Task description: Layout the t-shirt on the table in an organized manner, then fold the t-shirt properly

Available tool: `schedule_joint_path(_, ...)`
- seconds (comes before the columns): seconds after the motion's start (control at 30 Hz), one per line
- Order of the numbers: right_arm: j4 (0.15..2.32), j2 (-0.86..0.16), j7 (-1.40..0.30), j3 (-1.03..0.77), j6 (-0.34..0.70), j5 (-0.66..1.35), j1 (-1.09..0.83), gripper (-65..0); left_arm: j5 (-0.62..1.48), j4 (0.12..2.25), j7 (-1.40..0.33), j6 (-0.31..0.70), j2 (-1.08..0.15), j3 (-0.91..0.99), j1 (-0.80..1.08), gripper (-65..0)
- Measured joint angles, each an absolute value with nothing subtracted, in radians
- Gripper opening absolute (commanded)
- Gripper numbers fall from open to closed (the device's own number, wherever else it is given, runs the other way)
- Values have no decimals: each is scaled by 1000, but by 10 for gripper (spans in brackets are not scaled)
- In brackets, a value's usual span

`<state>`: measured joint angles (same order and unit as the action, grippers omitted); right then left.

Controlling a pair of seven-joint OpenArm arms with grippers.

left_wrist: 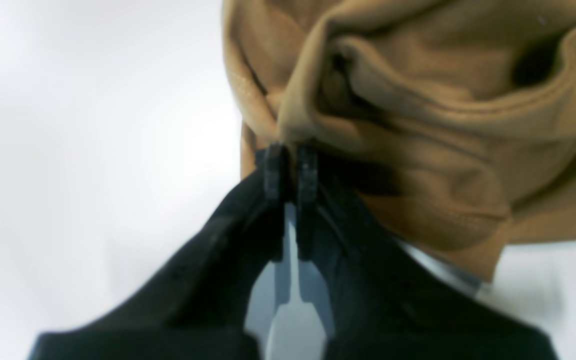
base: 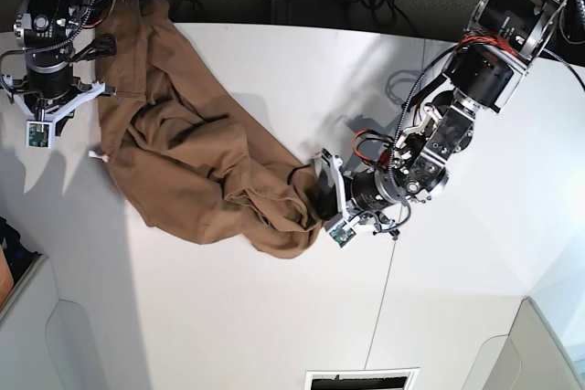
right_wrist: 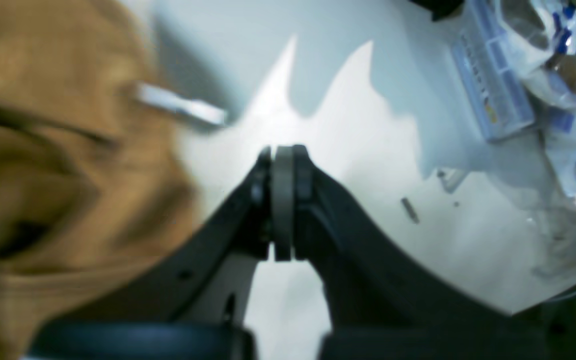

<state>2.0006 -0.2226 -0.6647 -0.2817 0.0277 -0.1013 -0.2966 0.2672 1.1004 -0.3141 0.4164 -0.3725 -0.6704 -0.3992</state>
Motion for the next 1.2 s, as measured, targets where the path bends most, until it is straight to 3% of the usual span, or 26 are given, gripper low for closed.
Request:
schedule_joint_path(0.2,1984,-265,-662,-282,27,-69,-285,-650,350,1100,-320,532,-479,-668,-402,-650)
schedule_joint_path(0.3,1983,-262,-656,-282,138,101,-282,-650,415,1099,-330,574,-507,-668,-402,-650)
schedule_joint_path(0.43,1983,-206,-647,-281,219,205,-249,-650,444,1099,-345,581,-509,-667,-402,-650)
schedule_joint_path(0.57,1983,-143,-636,-281,217,220,-202,-650,446,1100,-344,581,-510,-666,-395,-650)
schedule_joint_path(0.6,1983,-130,-641,-281,217,221,-201,-629,446,1100,-344,581,-510,-666,-394,-650)
schedule_joint_path(0.7,1971,-113,-654,-279,218,220,-189,-385,447,1100,-344,581,-509,-665,-393,-650)
schedule_joint_path(0.77,1936,-113,-624,-279,218,218,-174,-323,447,1102,-344,581,-509,-665,-393,-650)
schedule_joint_path(0.97,1738,-113,-613,-265,284,216,-115,-322,447,1102,-347,581,-509,-665,-393,-650)
schedule_joint_path(1.2,1731,-113,-626,-220,292,221,-69,-322,447,1103,-347,581,-509,-665,-393,-650)
